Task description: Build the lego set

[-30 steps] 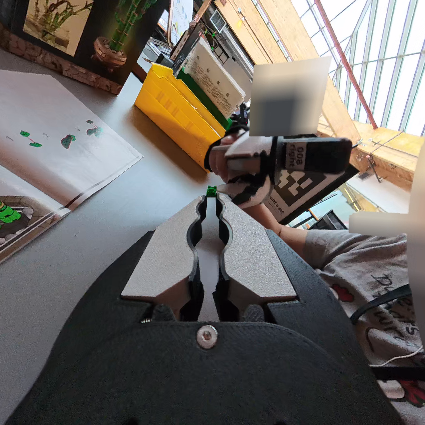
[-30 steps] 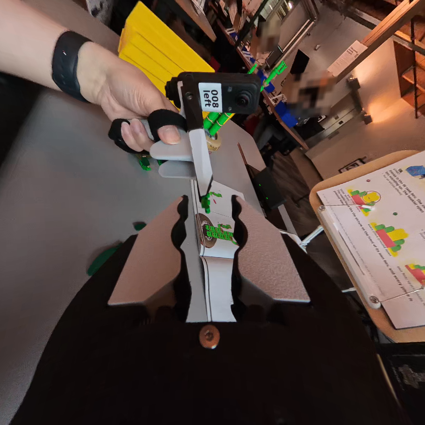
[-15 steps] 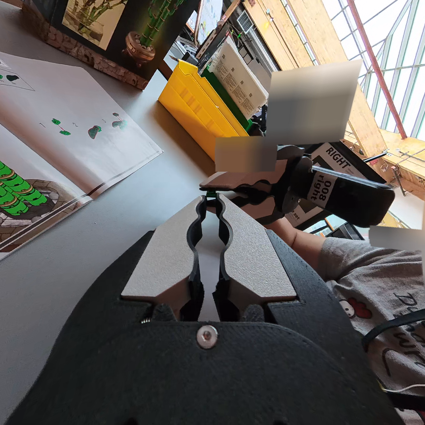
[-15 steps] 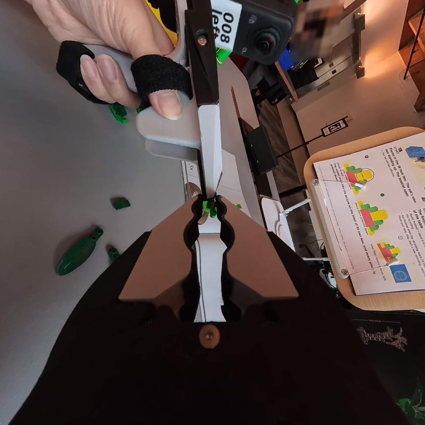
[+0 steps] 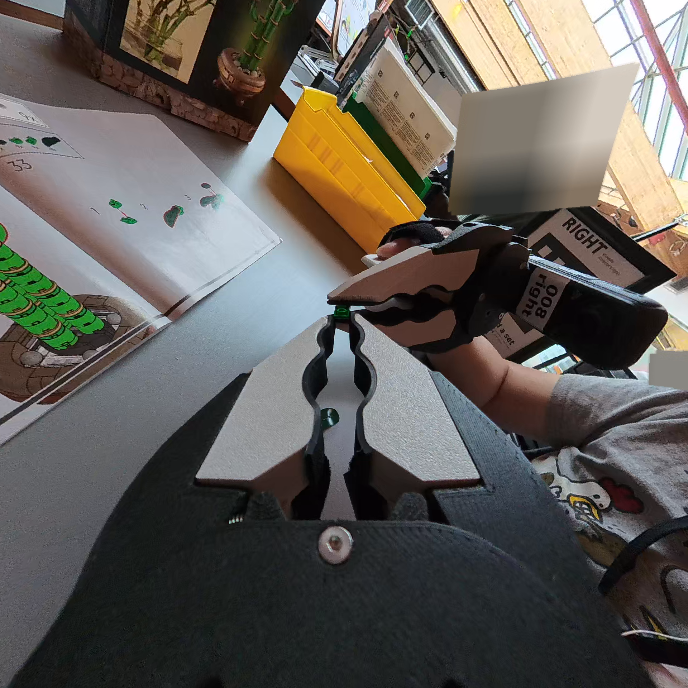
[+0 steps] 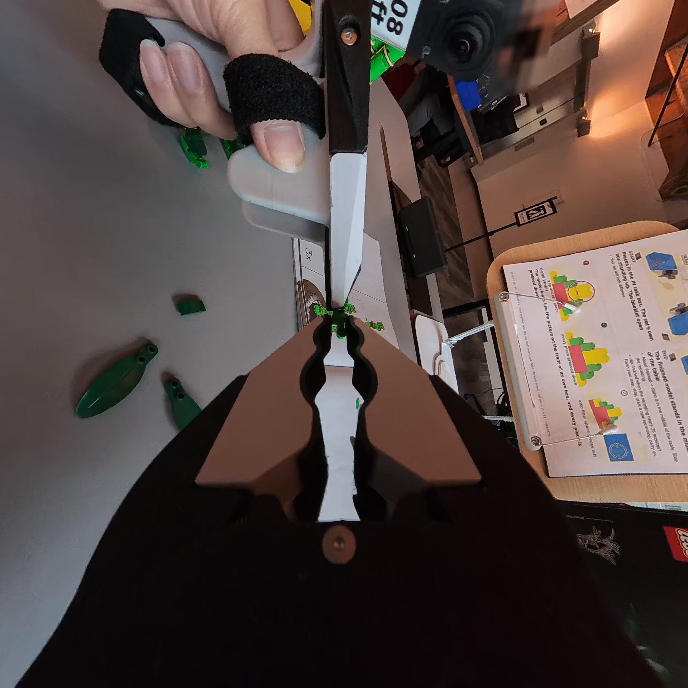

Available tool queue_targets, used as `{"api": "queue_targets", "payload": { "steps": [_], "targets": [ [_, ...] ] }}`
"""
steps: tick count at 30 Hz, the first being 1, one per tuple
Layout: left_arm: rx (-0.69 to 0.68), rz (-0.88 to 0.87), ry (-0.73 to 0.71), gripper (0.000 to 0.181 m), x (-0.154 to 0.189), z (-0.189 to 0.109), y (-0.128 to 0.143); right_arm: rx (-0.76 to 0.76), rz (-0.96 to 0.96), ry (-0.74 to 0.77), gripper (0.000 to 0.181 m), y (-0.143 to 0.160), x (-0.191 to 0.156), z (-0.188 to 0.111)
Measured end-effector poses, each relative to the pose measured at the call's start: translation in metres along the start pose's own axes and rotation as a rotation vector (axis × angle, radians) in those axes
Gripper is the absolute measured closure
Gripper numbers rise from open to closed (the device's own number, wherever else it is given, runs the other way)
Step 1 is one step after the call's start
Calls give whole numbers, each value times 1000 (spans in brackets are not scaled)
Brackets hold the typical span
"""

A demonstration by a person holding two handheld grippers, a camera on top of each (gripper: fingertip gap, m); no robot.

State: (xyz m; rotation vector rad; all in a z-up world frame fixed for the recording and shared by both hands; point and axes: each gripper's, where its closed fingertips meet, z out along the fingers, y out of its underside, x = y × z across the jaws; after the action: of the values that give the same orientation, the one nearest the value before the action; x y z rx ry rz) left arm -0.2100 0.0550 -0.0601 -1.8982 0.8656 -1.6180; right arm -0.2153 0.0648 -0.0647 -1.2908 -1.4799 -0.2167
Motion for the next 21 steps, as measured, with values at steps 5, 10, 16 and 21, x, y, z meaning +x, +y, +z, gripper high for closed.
{"api": "queue_targets", "payload": {
  "steps": [5, 10, 16, 21],
  "targets": [
    [5, 19, 5, 175, 3, -1, -2, -17, -16, 6, 175, -1, 2, -1],
    [117, 212, 72, 176, 29, -14, -24, 150, 206, 17, 163, -14, 22, -16],
    [219, 914, -19, 176, 76, -24, -25, 513, 531, -180, 154, -50, 34, -57],
    [182, 1054, -15, 175, 81, -15, -10, 556, 471, -239, 171, -62, 23, -65]
  ]
}}
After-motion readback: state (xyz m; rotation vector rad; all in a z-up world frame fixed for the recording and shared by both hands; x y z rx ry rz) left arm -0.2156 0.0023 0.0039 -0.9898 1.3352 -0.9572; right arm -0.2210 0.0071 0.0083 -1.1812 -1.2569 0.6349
